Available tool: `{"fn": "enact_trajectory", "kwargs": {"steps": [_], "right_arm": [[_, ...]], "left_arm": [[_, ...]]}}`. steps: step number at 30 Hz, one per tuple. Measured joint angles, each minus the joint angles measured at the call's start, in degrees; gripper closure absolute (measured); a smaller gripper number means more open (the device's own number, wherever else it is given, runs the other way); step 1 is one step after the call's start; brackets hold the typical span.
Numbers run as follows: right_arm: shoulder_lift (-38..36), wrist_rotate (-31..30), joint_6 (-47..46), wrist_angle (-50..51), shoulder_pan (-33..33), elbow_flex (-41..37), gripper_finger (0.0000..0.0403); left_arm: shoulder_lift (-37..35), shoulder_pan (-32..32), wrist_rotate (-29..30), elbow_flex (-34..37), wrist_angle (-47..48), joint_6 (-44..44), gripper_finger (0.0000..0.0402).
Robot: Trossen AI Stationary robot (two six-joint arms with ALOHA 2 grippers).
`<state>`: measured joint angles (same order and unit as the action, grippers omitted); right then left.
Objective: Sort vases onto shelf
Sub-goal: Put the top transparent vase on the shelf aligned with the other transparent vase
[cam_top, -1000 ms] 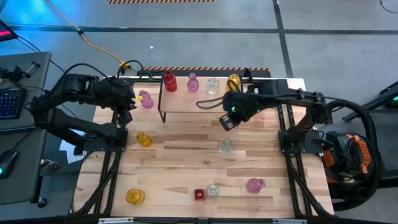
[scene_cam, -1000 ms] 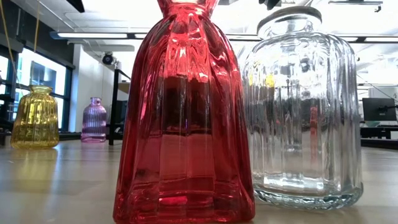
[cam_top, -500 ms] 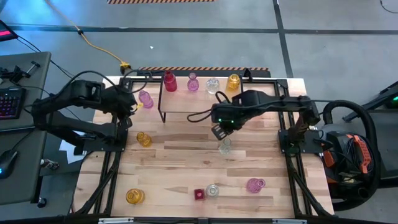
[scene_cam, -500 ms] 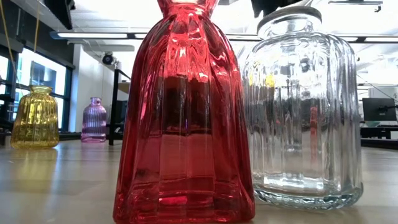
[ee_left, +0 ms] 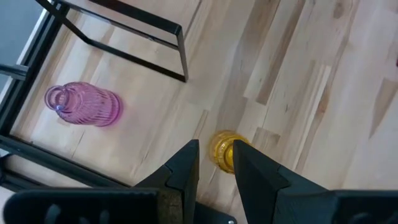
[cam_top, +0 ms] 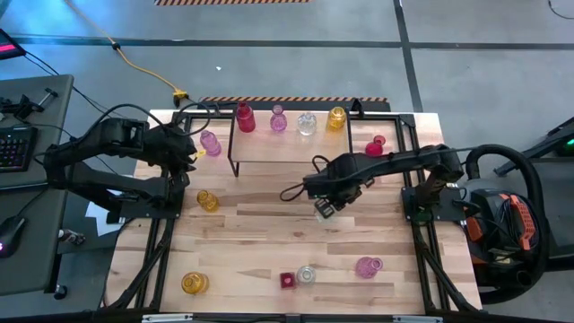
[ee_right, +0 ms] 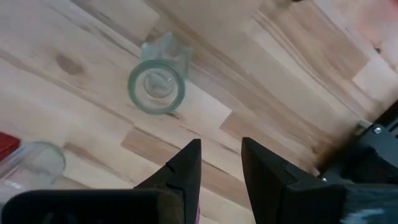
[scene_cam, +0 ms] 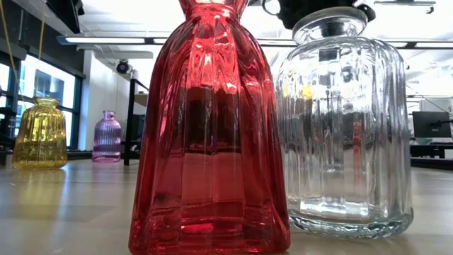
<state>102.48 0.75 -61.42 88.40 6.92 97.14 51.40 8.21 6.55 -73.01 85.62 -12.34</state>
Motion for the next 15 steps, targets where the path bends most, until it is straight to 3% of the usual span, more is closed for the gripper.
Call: {"fn": "enact_trajectory", "kwargs": {"steps": [7,15], "right_arm": [[-1.6,1.0,-0.1,-7.1,0.0,-3.5,0.0308],[-5.0,-2.0,-1.6,-10.1,-0.1,-7.3,0.0308]], "left_arm": [[0.0,0.0,0.0,0.0,0.0,0.0,0.0312],[0.0,0.0,0.0,0.0,0.0,0.0,0.0312]]}}
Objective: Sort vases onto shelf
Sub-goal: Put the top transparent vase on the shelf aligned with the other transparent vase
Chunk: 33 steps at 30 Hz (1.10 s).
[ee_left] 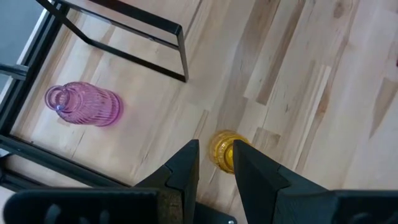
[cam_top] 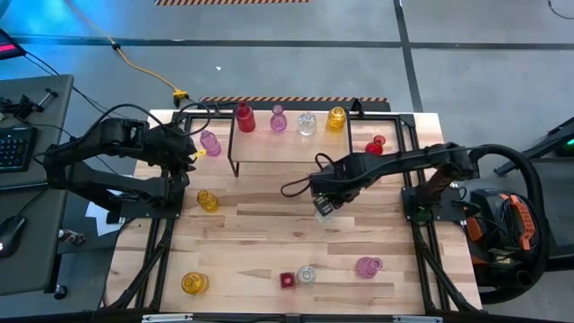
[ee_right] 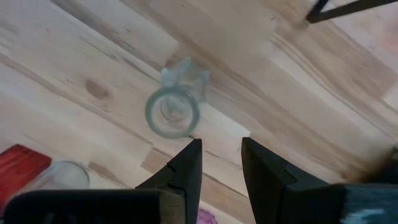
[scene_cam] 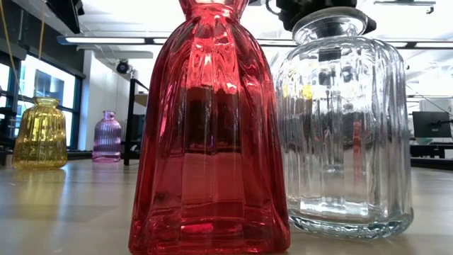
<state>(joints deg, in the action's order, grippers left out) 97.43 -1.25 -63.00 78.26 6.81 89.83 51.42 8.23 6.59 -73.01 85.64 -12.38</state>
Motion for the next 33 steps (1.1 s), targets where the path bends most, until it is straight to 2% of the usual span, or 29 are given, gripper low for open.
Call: {"fn": "enact_trajectory", "kwargs": {"steps": [4,8,25,33], "right_arm": [[-0.5,0.9,0.0,-6.5,0.0,-4.1,0.0308],[-0.5,2.0,-0.1,-8.5,0.0,-5.6,0.0308],[-0.5,0.3,-0.2,-9.8,-0.1,-5.7,0.0308],[-0.4,1.3,-1.5,-13.6,-0.2,-10.1,0.0308]], "left_arm": [[0.0,0.0,0.2,0.0,0.0,0.0,0.0312],[0.0,0.0,0.2,0.0,0.0,0.0,0.0312],[0.0,0.0,0.2,0.0,-0.3,-0.5,0.0312],[0.0,0.0,0.2,0.0,-0.3,-0.5,0.0312]]}}
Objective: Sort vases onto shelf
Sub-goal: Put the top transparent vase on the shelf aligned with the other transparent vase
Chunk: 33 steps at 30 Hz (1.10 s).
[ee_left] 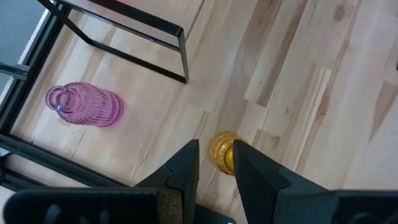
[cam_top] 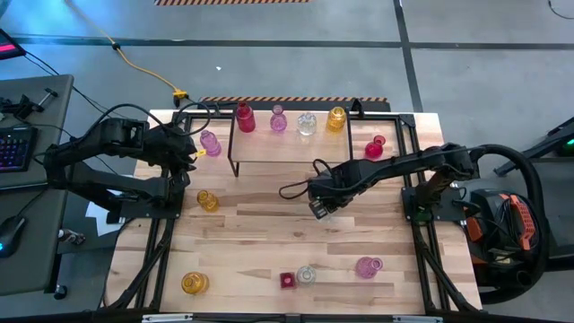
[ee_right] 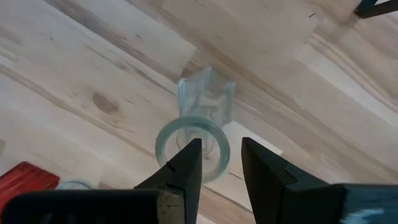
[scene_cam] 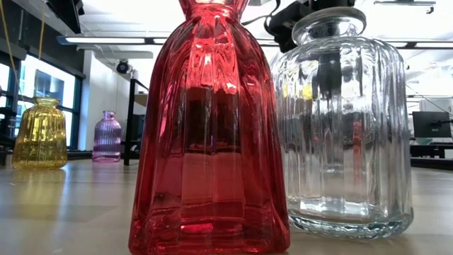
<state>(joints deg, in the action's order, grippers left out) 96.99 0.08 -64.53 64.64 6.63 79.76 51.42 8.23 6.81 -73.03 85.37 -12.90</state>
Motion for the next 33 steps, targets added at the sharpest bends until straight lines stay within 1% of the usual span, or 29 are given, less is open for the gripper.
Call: {"fn": "enact_trajectory", "kwargs": {"steps": [5,7,9,12,13,17,20,24,30,33], "right_arm": [[0.0,0.0,0.0,-0.5,-0.3,-0.2,0.0310],[0.0,-0.3,0.0,-0.6,-0.6,-0.2,0.0318],[0.0,-0.3,0.0,-0.5,-0.8,-0.2,0.0339],[0.0,-0.2,0.0,-0.4,-1.3,-0.2,0.0386],[0.0,-0.3,0.0,-0.6,-1.4,-0.2,0.0393],[0.0,0.8,0.3,-0.5,-1.9,-0.1,0.0388],[0.0,1.6,1.5,-0.4,-2.2,0.0,0.0398],[0.0,1.7,3.0,-0.1,-2.2,1.5,0.0400],[0.0,1.7,5.5,2.2,-2.8,6.6,0.0402],[0.0,0.6,7.5,4.4,-3.7,10.1,0.0402]], "left_arm": [[0.0,0.0,0.0,0.0,-0.1,0.0,0.0312],[0.0,0.0,0.0,0.0,-0.8,0.0,0.0312],[0.0,0.0,0.0,0.0,-1.8,0.0,0.0312],[0.0,0.0,0.0,0.0,-2.1,0.0,0.0312],[0.0,0.0,0.0,0.0,-2.2,0.0,0.0312],[0.0,0.0,0.0,0.0,-2.1,0.0,0.0312],[0.0,0.0,0.0,0.0,-2.1,0.0,0.0312],[0.0,0.0,0.0,0.0,-2.1,0.0,0.0312],[0.0,0.0,0.0,0.0,-2.1,0.0,0.0312],[0.0,0.0,0.0,0.0,-2.2,0.0,0.0312]]}}
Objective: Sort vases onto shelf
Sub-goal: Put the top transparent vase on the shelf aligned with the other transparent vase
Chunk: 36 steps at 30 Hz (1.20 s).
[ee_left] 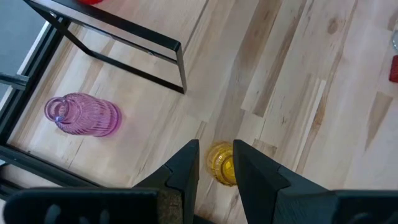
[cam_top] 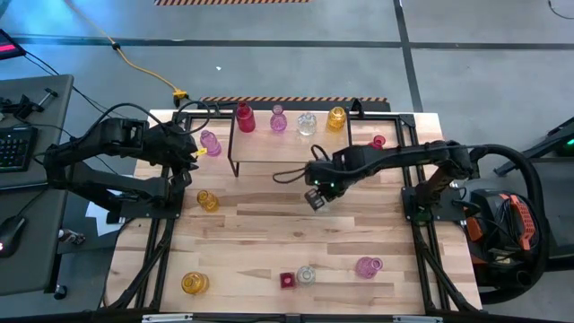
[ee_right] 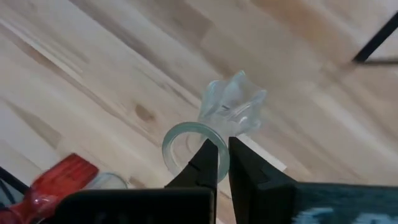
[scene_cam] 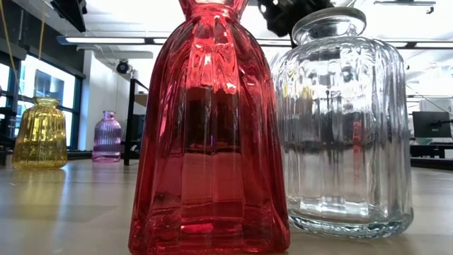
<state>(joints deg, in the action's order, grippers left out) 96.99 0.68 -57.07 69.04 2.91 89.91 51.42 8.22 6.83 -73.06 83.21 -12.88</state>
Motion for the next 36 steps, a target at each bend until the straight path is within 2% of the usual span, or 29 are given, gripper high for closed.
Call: {"fn": "enact_trajectory", "kwargs": {"steps": [8,20,26,36], "right_arm": [[0.0,-1.3,7.5,4.2,-4.2,10.7,0.0402],[0.0,2.4,18.4,11.9,-14.6,26.6,0.0403],[0.0,3.8,22.0,12.2,-20.0,30.0,0.0403],[1.7,9.5,25.9,11.4,-26.2,30.1,0.0403]], "left_arm": [[0.0,0.0,0.0,0.0,-0.4,0.0,0.0312],[0.0,0.0,0.0,0.0,-0.4,-0.6,0.0312],[0.0,0.0,0.0,0.0,-0.9,-0.6,0.0312],[0.1,0.0,0.0,0.0,-1.2,-0.7,0.0312]]}}
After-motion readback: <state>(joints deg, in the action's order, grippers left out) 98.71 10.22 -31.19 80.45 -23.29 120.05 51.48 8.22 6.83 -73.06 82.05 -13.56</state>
